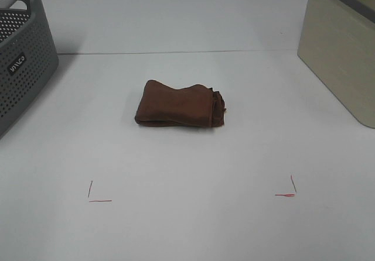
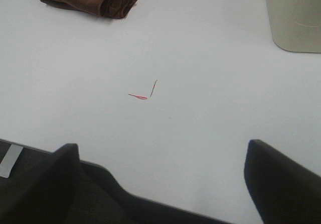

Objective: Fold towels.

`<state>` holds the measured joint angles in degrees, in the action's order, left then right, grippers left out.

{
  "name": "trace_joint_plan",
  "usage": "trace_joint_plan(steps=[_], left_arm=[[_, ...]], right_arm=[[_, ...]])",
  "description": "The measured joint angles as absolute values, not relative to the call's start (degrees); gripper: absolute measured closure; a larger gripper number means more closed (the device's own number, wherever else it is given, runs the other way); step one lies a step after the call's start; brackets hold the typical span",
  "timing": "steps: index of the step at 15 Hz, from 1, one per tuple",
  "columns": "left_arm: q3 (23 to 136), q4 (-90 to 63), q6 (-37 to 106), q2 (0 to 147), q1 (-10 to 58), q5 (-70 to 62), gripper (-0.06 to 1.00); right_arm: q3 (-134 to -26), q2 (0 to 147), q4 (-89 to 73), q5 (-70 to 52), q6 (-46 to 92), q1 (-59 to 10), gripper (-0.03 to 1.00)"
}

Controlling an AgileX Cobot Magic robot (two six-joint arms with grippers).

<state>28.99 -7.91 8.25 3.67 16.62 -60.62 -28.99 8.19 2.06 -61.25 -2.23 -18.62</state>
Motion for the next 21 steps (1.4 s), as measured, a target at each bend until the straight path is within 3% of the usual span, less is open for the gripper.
trace_joint_plan(steps=[4, 6, 10, 21], left_arm=[[28.99, -7.96, 8.31, 3.67, 6.47, -60.62, 0.38], [28.99, -7.96, 8.31, 3.32, 1.2, -60.62, 0.38], [28.99, -7.96, 8.31, -0.17, 0.23, -60.62, 0.38], [28.99, -7.96, 8.31, -0.23, 0.23, -60.62, 0.38]], right_arm=[[-28.99, 8.19, 2.06, -61.25, -2.23, -18.56, 0.13], [-28.99, 8.19, 2.01, -61.25, -2.23, -15.13, 0.13], [-28.99, 6.99, 2.01, -61.25, -2.23, -4.64, 0.13], [-28.82, -0.29, 1.66, -61.25, -2.23, 0.46, 0.13]])
